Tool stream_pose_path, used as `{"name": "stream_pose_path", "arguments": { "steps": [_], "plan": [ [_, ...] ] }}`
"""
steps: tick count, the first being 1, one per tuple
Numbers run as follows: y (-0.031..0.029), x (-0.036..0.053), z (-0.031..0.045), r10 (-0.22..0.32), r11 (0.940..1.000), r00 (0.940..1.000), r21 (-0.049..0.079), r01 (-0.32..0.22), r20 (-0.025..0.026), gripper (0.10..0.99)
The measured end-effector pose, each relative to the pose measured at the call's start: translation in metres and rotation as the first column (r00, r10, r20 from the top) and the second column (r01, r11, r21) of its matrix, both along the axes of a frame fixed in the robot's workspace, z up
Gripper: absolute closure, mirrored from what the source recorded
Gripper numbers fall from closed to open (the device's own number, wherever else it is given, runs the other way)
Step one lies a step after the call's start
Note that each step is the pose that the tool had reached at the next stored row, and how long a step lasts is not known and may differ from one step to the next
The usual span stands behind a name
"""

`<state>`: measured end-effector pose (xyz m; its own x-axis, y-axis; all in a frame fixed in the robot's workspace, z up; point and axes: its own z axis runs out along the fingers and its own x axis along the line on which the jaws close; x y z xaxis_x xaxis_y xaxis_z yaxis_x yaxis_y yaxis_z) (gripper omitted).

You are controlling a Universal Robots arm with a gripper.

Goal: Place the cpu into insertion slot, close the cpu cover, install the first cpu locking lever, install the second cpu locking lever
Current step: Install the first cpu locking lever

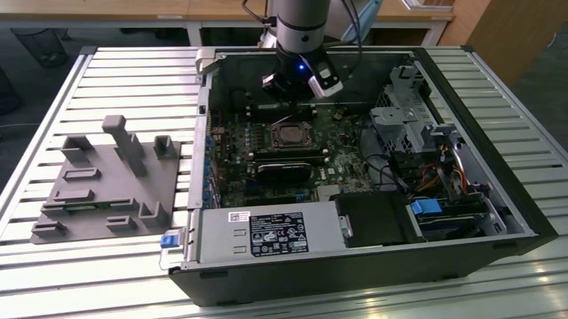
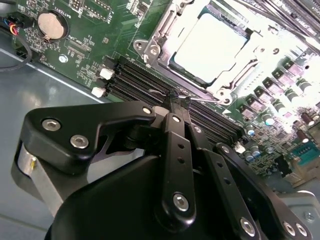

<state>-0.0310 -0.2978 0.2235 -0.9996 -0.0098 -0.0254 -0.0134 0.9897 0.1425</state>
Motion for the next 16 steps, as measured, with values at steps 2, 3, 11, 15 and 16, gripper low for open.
{"name": "stream_pose_path", "arguments": {
  "steps": [2, 3, 11, 15, 16],
  "plan": [
    [0.0, 0.002, -0.0015, 0.0, 1.0, 1.0, 0.0, 0.0, 0.0, 0.98],
    [0.0, 0.0026, -0.0024, 0.0, 1.0, 1.0, 0.0, 0.0, 0.0, 0.98],
    [0.0003, 0.0083, -0.0092, 0.0, 1.0, 1.0, 0.0, 0.0, 0.0, 0.98],
    [0.0008, 0.0107, -0.0121, -0.001, 1.0, 1.0, 0.0, 0.001, 0.0, 0.98],
    [0.0008, 0.0109, -0.013, -0.001, 1.0, 1.0, 0.0, 0.001, 0.0, 0.98]
  ]
}}
